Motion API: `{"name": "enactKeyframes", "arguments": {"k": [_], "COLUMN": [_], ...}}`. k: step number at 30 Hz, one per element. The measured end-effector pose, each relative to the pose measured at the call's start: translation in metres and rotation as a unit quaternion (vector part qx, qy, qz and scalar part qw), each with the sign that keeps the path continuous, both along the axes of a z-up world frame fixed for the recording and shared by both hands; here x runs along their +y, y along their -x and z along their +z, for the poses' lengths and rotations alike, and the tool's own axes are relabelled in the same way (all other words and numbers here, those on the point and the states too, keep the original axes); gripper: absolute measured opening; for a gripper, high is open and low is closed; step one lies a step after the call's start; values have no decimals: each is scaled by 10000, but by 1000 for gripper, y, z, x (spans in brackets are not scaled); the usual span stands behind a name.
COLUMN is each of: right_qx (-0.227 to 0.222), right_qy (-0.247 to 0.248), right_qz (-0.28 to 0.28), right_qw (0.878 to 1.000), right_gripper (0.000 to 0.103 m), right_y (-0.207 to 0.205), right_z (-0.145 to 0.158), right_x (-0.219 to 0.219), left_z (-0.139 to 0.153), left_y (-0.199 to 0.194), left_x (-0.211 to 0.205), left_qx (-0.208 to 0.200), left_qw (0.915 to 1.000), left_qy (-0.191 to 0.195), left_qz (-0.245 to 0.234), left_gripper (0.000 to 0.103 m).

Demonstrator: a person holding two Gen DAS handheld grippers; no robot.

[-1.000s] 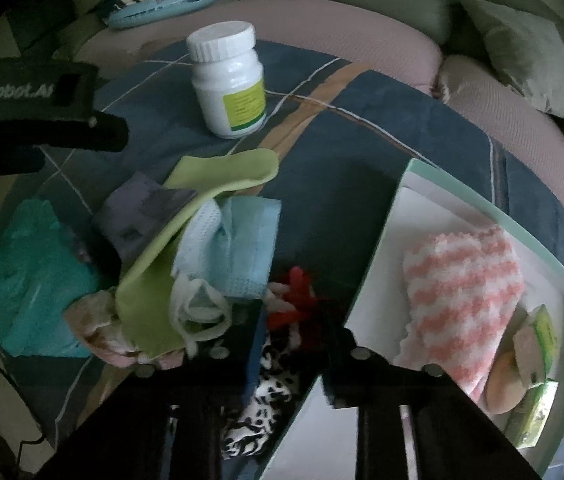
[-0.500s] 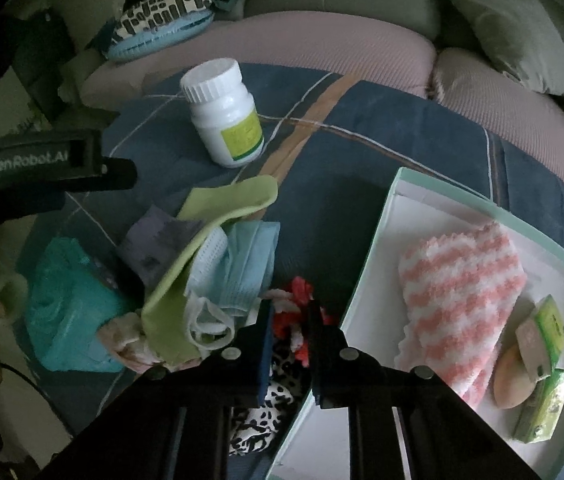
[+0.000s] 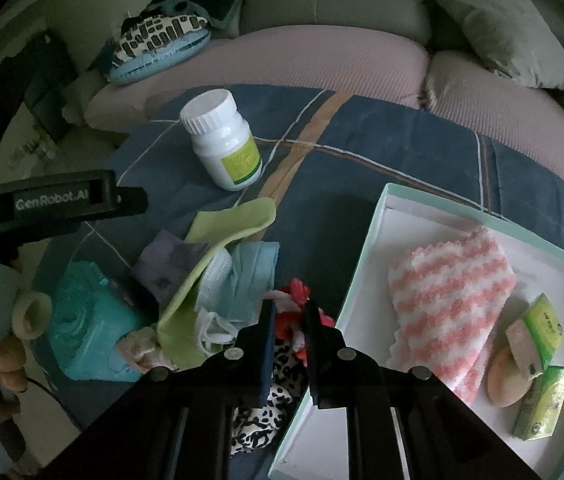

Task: Organize soft objects
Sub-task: 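Grasp the red toy in the pile with the right gripper, then lower the left gripper onto the light green cloth while the right gripper holds the red toy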

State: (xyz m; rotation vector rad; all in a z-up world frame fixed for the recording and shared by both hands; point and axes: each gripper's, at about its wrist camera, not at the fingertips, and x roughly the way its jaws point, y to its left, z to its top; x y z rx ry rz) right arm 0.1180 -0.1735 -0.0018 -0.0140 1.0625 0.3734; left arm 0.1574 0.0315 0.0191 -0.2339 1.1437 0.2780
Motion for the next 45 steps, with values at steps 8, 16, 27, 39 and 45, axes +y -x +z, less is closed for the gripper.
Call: {"name": "enactKeyframes", "arguments": {"k": [8, 16, 27, 39, 45], "right_qx": [-224, -299, -354, -397, -378], "right_qy": [-152, -224, -346, -639, -708], "right_qz": [-63, -253, -382, -632, -772], "right_qw": [9996, 9990, 9980, 9952, 9938], "right_gripper": [15, 15, 15, 15, 15], "right_y": [6, 3, -1, -2, -5], "right_z": [21, 30, 34, 41, 41], "right_x": [-7, -22, -38, -65, -77], "left_z": [1, 0, -22, -25, -39], "left_y": [-1, -4, -25, -48, -52], "left_x": [-6, -20, -27, -77, -84], "left_qx": [-3, -19, 413, 529, 801], "left_qw": [10000, 9996, 9989, 9941, 9904], "left_qy": [-8, 65, 81, -334, -583], "left_qz": [-95, -282, -220, -886, -969], "left_gripper": [93, 93, 93, 79, 70]}}
